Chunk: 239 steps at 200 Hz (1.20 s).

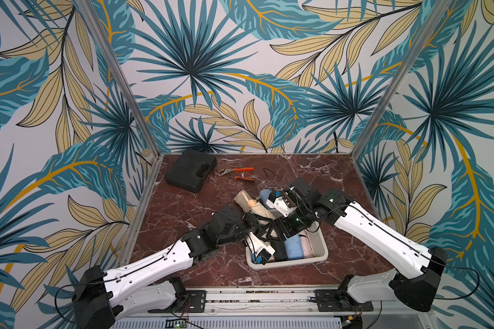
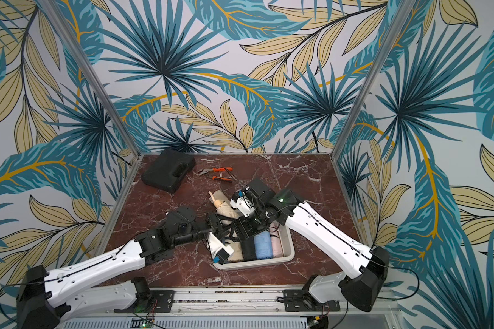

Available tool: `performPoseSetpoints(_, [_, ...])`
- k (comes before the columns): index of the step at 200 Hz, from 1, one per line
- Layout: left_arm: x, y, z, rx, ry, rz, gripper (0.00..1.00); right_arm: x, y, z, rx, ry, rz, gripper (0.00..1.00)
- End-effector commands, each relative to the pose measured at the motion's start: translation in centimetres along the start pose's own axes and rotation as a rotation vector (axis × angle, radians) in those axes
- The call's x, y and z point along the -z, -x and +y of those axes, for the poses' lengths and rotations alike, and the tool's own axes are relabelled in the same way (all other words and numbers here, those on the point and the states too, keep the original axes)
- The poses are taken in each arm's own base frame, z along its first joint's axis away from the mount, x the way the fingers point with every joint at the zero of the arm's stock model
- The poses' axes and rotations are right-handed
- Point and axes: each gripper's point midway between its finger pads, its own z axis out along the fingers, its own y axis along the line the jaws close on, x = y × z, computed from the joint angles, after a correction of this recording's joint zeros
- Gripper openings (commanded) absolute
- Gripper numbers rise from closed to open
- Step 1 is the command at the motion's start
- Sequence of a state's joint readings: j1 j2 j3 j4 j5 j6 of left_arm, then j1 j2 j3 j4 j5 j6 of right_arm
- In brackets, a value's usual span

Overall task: Put the umbrella into the storage box
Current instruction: Pick up the umbrella from the center of the board.

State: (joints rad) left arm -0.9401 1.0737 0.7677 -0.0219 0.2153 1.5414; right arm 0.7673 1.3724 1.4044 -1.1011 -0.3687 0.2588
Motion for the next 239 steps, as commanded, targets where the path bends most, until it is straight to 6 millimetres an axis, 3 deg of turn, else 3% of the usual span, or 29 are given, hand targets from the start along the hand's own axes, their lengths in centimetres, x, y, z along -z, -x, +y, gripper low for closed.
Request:
performPoseSetpoints(1, [0.2,0.6,1.6,-0.057,0.048,-0.022,0.00,0.1,0.5,0.7,0.009,0.037,-0.022,0.67])
performPoseSetpoints(27, [0.2,0.5,1.4,-0.055,0.039,-0.017,0.01,-0.1,0.6,0.5,-0.003,0.030,-0.028,0.53])
performPoseSetpoints(39, [0.2,0.1,1.4,-0.043,0.042,0.001,0.22,-0.1,0.7,0.5,-0.012,0.029,-0.035,0.46])
performPoseSetpoints(55, [0.3,-0.1,1.4,-0.026,0.049,0.017,0.41,-0.1,0.8,0.2,-0.025,0.017,-0.054,0.39])
performPoseSetpoints(88, [1.1,-0.3,1.8,0.075,0.099,0.034,0.99,0.6,0.6,-1.1,-0.056,-0.048,-0.107,0.33])
performPoseSetpoints(132, [2.9,-1.4,1.6,0.199,0.157,0.105,1.00,2.7,0.0,-3.5,-0.116,-0.178,-0.217,0.31])
performPoseSetpoints(157, [4.7,-1.9,2.4,0.315,0.253,0.131,1.00,3.2,-1.9,-4.1,-0.154,-0.193,-0.213,0.31])
performPoseSetpoints(207, [7.1,-5.4,3.6,0.768,0.494,0.221,1.00,2.7,-7.7,-4.6,-0.231,-0.173,-0.066,0.32])
performPoseSetpoints(239, [7.5,-8.2,4.3,1.103,0.676,0.257,1.00,1.6,-9.3,-6.2,-0.272,-0.227,-0.038,0.33])
